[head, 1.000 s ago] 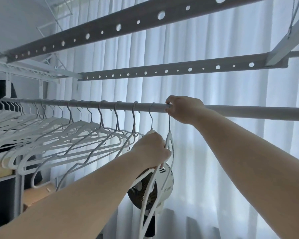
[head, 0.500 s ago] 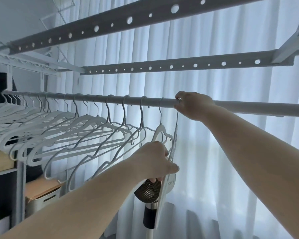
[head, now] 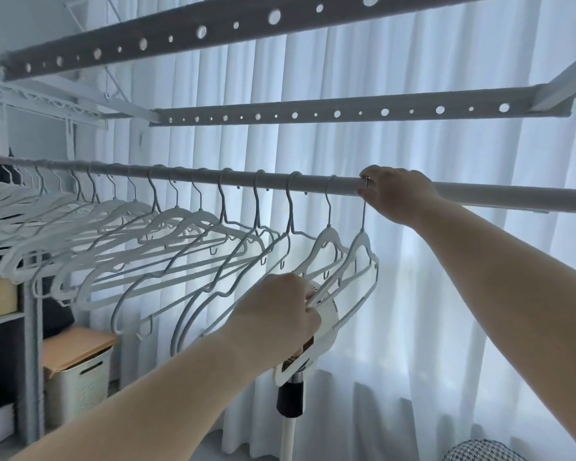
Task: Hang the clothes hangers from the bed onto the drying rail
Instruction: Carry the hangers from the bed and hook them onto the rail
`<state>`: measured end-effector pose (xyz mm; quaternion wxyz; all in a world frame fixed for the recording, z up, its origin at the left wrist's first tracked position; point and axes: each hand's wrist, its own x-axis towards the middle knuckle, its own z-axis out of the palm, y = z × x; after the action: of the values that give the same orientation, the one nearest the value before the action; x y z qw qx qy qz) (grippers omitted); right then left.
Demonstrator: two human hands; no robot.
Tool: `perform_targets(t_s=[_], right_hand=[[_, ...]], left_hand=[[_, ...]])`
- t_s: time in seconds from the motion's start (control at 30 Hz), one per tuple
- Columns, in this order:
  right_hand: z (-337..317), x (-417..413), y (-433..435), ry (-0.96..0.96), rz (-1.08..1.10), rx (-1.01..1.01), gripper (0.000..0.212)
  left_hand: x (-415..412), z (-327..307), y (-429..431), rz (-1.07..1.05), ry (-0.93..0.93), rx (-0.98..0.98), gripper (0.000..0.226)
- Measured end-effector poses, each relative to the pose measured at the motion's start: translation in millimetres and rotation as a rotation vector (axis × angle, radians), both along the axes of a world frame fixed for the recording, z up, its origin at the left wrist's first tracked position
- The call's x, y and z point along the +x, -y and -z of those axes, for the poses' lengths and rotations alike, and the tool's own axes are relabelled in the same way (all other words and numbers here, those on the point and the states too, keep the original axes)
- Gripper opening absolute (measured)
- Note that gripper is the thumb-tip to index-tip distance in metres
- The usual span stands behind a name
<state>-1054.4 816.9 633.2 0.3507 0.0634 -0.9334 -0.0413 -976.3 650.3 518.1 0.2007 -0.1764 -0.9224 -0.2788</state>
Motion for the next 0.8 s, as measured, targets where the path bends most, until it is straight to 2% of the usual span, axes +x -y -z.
perform_targets(t_s=[0.3, 0.37, 0.43, 0.57, 0.67, 0.8], right_hand=[[1, 0, 2, 0.008, 0.007, -0.009, 0.036], [1, 0, 2, 0.005, 0.005, -0.010, 0.036], [2, 1, 2, -0.002, -0.005, -0.015, 0.035], [3, 3, 2, -0.017, -0.015, 0.002, 0.037], [3, 3, 3, -0.024, -0.017, -0.003, 0.038], [3, 1, 5, -0.014, -0.005, -0.014, 0.040]], left_hand=[[3, 5, 8, 0.026, -0.057, 0.032, 0.020], [9, 6, 11, 0.014, -0.110, 0.054, 0.028], [14, 9, 18, -0.041, -0.245, 0.060, 0.036], [21, 19, 43, -0.123, -0.525, 0.100, 0.036], [13, 33, 61, -0.226, -0.520, 0.093, 0.032], [7, 47, 68, -0.229, -0.417, 0.052, 0.034]])
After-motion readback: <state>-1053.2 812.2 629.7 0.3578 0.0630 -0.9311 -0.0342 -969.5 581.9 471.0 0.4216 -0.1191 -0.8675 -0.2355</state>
